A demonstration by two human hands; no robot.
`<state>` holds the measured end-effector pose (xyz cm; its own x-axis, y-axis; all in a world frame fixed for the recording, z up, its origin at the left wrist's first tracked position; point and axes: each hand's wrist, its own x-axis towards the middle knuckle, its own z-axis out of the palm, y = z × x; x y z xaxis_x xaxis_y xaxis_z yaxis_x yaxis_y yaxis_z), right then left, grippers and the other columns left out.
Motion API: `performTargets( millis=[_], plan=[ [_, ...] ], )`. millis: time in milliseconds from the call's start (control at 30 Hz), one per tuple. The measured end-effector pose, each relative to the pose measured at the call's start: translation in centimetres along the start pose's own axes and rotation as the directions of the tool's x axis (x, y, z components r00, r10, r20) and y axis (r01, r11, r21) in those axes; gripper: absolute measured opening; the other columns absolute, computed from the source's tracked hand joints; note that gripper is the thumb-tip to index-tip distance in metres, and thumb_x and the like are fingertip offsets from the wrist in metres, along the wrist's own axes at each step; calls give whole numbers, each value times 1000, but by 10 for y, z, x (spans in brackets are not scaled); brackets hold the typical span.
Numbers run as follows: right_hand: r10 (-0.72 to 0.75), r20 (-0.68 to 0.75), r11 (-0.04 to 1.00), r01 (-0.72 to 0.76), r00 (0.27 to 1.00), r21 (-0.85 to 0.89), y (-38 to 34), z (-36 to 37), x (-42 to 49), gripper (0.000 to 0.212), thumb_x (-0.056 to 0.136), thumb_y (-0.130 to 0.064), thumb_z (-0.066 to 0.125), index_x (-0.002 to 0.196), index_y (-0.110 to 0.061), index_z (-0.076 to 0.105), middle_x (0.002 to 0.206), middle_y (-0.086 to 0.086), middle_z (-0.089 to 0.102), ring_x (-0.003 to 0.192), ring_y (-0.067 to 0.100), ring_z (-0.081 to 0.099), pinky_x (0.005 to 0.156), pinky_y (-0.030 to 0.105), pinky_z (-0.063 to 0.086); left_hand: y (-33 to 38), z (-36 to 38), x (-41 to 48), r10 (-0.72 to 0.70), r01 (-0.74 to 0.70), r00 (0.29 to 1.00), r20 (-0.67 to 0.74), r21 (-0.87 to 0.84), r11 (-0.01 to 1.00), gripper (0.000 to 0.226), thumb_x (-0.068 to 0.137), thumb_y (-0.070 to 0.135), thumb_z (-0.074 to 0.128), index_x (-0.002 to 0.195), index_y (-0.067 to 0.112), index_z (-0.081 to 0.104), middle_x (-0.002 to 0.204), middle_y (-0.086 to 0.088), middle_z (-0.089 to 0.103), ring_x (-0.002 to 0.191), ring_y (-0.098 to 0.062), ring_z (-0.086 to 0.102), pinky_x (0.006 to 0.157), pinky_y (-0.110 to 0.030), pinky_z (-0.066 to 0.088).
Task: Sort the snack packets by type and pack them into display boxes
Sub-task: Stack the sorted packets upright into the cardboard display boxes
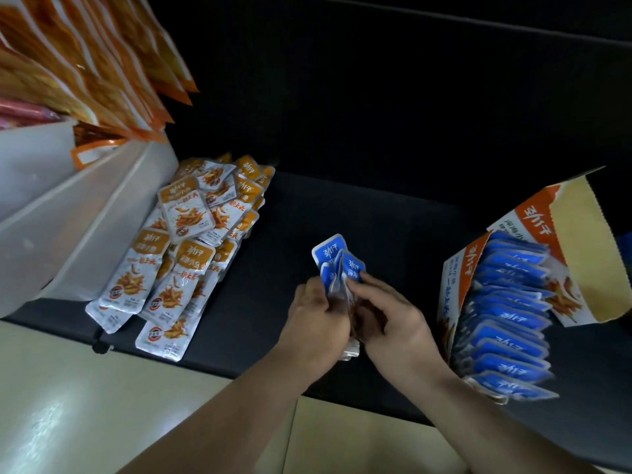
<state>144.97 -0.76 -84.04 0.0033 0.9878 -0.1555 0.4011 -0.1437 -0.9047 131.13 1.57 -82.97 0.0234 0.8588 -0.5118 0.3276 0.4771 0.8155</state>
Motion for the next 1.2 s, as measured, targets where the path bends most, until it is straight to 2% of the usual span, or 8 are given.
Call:
performTargets(
  millis=[67,167,267,467,733,867,967,1200],
  plan=[
    [9,-5,999,-9,1000,35,-2,0,1,50,88,13,69,120,-24,76,137,-12,57,123,-4,59,96,20,55,0,0,-7,26,-26,1000,3,-22,999,39,97,66,45,118,36,56,118,8,60,105,-10,65,92,-43,57],
    [-5,-37,999,6,999,43,-5,-1,5,52,85,13,74,110,-32,76,130,-11,57,114,1,65,87,13,55,-7,-4,-9,87,-88,995,44,22,996,21,102,35,59,121,35,50,111,9,67,99,-9,69,85,-43,61],
    [3,-100,996,-12,995,-85,-6,-6,10,58,82,-3,83,127,-38,68,129,-13,56,114,-6,60,91,15,54,-13,-10,-13,146,-147,989,19,72,986,38,101,18,57,132,39,48,114,14,68,102,-6,69,87,-42,61],
    [100,41,954,-107,994,280,-50,-10,12,84,94,-19,73,149,-65,30,134,-9,58,108,2,69,87,19,57,-12,-14,-35,386,-383,917,-100,50,922,55,102,7,56,146,37,42,132,17,63,123,-7,62,97,-32,56],
    [-21,65,999,18,998,38,-62,-4,7,111,82,-47,82,153,-65,-2,127,-25,34,121,-8,53,94,11,50,-13,-13,-37,464,-462,886,-14,65,884,62,105,8,53,153,41,32,139,15,50,125,-7,60,95,-29,56],
    [-35,-35,998,37,999,45,-66,-3,5,113,79,-50,81,153,-66,-3,128,-18,30,117,-13,48,89,2,45,-13,-5,-38,508,-508,862,4,16,861,62,101,-1,58,154,24,37,138,4,51,128,-16,58,98,-26,54],
    [-60,-96,998,62,994,21,-70,0,3,94,85,-47,78,153,-65,15,127,-19,31,117,-15,44,84,-5,38,-13,5,-39,463,-463,886,-13,-19,886,59,98,1,64,147,27,44,129,6,55,120,-17,61,93,-35,58],
    [-5,-151,992,24,988,126,-67,0,2,72,73,-46,89,130,-55,46,125,-12,50,112,0,59,88,9,50,-14,-2,-38,414,-413,910,-36,-174,894,41,98,6,66,133,25,57,119,-1,66,113,-25,67,90,-43,59]
  ],
)
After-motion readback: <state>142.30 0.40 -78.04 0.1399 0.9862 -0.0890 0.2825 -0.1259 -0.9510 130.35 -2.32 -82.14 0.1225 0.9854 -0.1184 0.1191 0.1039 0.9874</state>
